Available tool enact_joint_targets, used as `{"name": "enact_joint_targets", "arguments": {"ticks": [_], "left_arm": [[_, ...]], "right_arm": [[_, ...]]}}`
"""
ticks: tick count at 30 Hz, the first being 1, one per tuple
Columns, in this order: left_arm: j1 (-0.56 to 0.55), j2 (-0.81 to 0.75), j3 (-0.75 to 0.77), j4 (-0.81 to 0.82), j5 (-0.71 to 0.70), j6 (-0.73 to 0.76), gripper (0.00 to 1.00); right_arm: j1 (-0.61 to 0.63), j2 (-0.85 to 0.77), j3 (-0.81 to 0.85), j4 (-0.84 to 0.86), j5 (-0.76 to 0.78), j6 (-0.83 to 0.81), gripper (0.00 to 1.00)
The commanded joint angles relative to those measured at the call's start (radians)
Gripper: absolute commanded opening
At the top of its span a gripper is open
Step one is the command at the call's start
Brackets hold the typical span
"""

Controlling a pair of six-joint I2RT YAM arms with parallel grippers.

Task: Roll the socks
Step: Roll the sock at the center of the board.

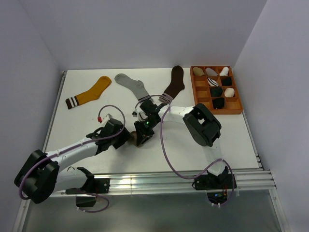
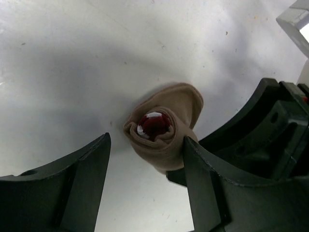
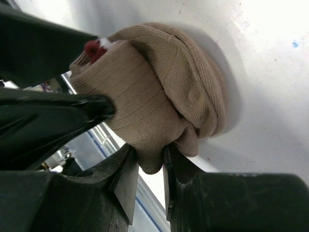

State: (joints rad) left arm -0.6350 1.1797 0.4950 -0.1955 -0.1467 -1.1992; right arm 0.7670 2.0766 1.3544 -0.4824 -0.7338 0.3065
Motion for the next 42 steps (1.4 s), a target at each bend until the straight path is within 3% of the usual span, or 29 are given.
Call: {"name": "enact_joint_targets", "arguments": {"ticks": [1,16,22,25,28,30,37,42], "left_arm": [[-0.003,0.049,-0.004,0.088,0.002,-0.02,0.66],[0.008,0.173,0.01,0.105,0.027,0.015,0.62],[0.006,0.202,0.011,0.1,0.033,0.015,0.48],[0.006,0.219,0.022,0.079,0.038,0.016,0.28],[0.006,0.232,0.031,0.062,0.042,0.027,0.19],[0.006,0.239,0.04,0.044,0.048,0.033,0.13],[0.006,0.247,0.079,-0.01,0.05,0.052,0.12],[0.006,0.253,0.093,-0.024,0.061,0.055,0.12]], "right_arm": [[0.002,0.046,0.014,-0.051,-0.036,0.011,0.0],[-0.049,0.132,0.032,-0.001,-0.242,0.042,0.0],[-0.052,0.102,0.023,0.013,-0.188,0.036,0.0],[-0.051,0.025,-0.024,0.065,-0.103,0.037,0.0],[-0.046,-0.05,-0.061,0.103,-0.02,0.034,0.09],[-0.038,-0.103,-0.078,0.126,0.031,0.031,0.22],[0.037,-0.323,-0.205,0.215,0.42,-0.01,0.5],[0.135,-0.455,-0.284,0.303,0.671,-0.046,0.59]]}}
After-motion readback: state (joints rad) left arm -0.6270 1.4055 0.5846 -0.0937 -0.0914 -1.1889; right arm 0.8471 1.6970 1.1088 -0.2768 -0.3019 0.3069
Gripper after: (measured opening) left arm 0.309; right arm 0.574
